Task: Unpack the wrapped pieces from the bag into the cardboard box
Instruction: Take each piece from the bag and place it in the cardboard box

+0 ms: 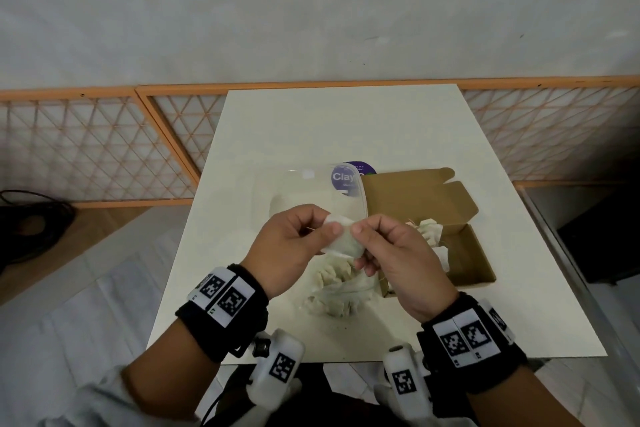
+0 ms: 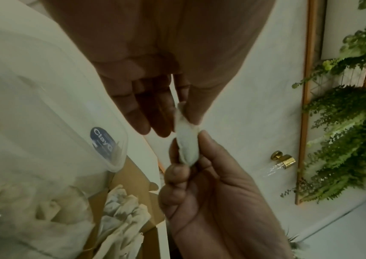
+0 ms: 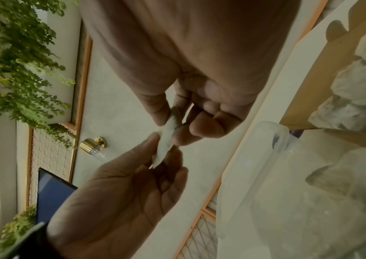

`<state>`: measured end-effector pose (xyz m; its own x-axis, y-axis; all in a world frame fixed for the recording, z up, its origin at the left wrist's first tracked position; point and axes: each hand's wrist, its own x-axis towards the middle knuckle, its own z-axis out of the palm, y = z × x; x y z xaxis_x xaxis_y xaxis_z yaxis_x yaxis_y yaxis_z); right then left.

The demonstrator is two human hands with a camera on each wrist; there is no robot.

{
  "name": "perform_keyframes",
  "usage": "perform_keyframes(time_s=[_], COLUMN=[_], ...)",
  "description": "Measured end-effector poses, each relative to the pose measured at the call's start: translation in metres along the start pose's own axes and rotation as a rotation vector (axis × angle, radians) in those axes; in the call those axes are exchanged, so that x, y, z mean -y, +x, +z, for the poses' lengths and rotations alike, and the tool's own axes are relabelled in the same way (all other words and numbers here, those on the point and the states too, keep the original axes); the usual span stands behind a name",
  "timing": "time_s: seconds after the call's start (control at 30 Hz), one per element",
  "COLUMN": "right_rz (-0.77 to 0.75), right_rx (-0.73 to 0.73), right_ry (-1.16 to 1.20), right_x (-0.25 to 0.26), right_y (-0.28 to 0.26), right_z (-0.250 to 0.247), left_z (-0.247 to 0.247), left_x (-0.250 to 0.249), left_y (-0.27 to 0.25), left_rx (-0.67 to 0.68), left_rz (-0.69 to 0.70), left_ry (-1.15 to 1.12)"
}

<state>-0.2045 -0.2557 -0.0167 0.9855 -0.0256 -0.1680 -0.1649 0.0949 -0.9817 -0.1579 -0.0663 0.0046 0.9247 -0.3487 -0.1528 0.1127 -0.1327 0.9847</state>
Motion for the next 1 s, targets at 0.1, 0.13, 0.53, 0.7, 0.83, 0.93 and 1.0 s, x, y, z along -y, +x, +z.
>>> perform_keyframes(time_s=[0.1, 0.13, 0.53, 0.7, 0.83, 0.93, 1.0], right_rz=[0.022, 0.018, 0.082, 0.156, 0.153, 0.147, 0.107], right_rx=[-0.067, -0.104, 0.194, 0.209, 0.195, 0.179, 0.172], right_ry=[-0.078, -0.17, -1.431, -1.611, -1.554, -1.344, -1.202], right_x=[-0.002, -0.006, -0.053, -0.069, -0.069, -0.051, -0.031], right_y=[0.006, 0.01, 0.047, 0.053, 0.052, 0.048, 0.041], right_z=[-0.005, -0.009, 0.0, 0.009, 0.005, -0.004, -0.009], left_z=[-0.009, -0.014, -0.054, -0.053, -0.053, -0.055, -0.055], left_x=[0.001, 0.0, 0.018, 0.024, 0.026, 0.028, 0.027], left_y=[0.0, -0.001, -0.033, -0.038, -0.036, -0.034, -0.034], left_rx=[-0.05, -0.075, -0.183, -0.17, -0.156, -0.14, -0.128], left_rz=[0.004, 0.017, 0.083, 0.078, 0.09, 0.103, 0.097], left_ry=[-0.025, -0.024, 0.187, 0.22, 0.264, 0.297, 0.302])
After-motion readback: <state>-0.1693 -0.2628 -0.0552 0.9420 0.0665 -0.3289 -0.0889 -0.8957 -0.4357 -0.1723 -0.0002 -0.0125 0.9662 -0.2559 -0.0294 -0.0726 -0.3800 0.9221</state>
